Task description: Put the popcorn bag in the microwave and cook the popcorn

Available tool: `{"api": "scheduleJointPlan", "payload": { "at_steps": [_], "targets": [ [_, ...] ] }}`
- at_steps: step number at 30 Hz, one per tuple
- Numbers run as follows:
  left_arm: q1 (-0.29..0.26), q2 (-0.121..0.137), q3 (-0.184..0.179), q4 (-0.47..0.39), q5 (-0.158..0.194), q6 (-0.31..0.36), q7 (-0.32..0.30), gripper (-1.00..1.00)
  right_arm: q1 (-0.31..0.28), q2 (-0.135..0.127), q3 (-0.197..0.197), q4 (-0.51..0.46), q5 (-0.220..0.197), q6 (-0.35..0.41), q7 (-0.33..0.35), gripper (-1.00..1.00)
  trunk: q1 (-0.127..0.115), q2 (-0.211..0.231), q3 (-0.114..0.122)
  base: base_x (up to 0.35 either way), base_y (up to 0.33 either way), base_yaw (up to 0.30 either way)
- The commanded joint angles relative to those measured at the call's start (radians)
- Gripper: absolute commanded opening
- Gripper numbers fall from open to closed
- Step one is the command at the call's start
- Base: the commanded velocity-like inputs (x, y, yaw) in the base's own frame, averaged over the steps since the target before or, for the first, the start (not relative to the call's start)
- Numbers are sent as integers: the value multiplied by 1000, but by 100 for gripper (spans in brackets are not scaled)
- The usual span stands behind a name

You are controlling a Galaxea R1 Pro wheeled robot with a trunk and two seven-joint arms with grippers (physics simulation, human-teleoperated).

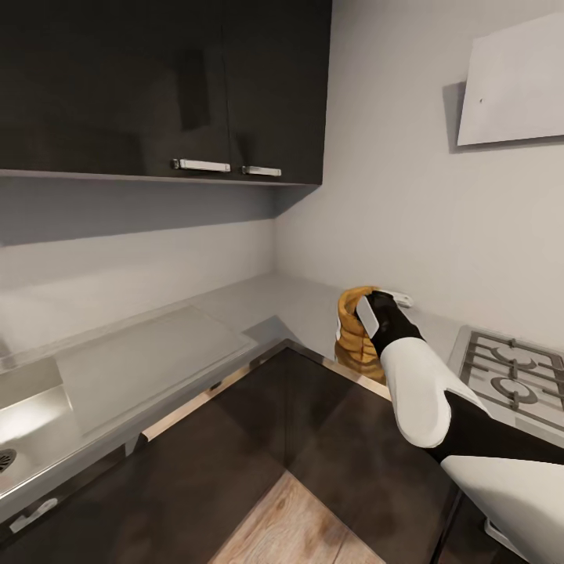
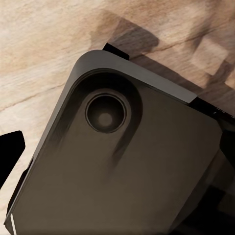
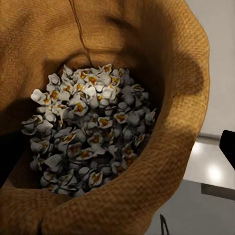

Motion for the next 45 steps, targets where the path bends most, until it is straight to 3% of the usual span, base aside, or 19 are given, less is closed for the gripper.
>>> {"api": "scheduleJointPlan", "payload": {
  "at_steps": [1, 6, 7, 22, 28, 34, 36, 40, 43, 45],
  "targets": [
    [0, 0, 7, -1, -4, -1, 0, 100, -1, 1, -8, -1, 10, 8, 2, 100, 0, -1, -1, 0, 0, 0],
    [0, 0, 7, -1, -4, -1, 0, 100, -1, 0, -68, 2, 11, 6, 4, 100, 0, -1, -1, 0, 0, 0],
    [0, 0, 7, -1, -4, -1, 0, 100, -1, 0, -71, 2, 11, 6, 4, -100, 0, -1, -1, 0, 0, 0],
    [0, 0, 6, -1, -4, -1, 0, 100, -1, 0, -83, -10, 11, 5, 4, -100, 0, -1, -1, 0, 0, 0],
    [0, 0, 6, -1, -4, -1, 0, 100, -1, -19, -86, -15, 11, 6, 5, -100, 0, -1, -1, 0, 0, 0],
    [0, 0, 6, -1, -4, -1, 0, 100, -1, -17, -76, -23, 12, 21, 9, -100, 0, -1, -1, 0, 0, 0],
    [0, 0, 6, -1, -4, -1, 0, 100, -1, -8, -74, -68, 14, 31, 10, -100, 0, -1, -1, 0, 0, 0],
    [0, 0, 6, -1, -4, -1, 0, 100, -1, 1, -65, -270, 15, 185, 20, -100, 0, -1, -1, 0, 0, 0],
    [0, 0, 6, -1, -4, -1, 0, 100, -1, 1, 23, -402, 12, 285, 23, -100, 0, -1, -1, 0, 0, 0],
    [0, 0, 6, -1, -4, -1, 0, 100, 0, 1, 56, -451, 11, 353, 24, -100, 0, -1, -1, 0, 0, 0]
  ]
}}
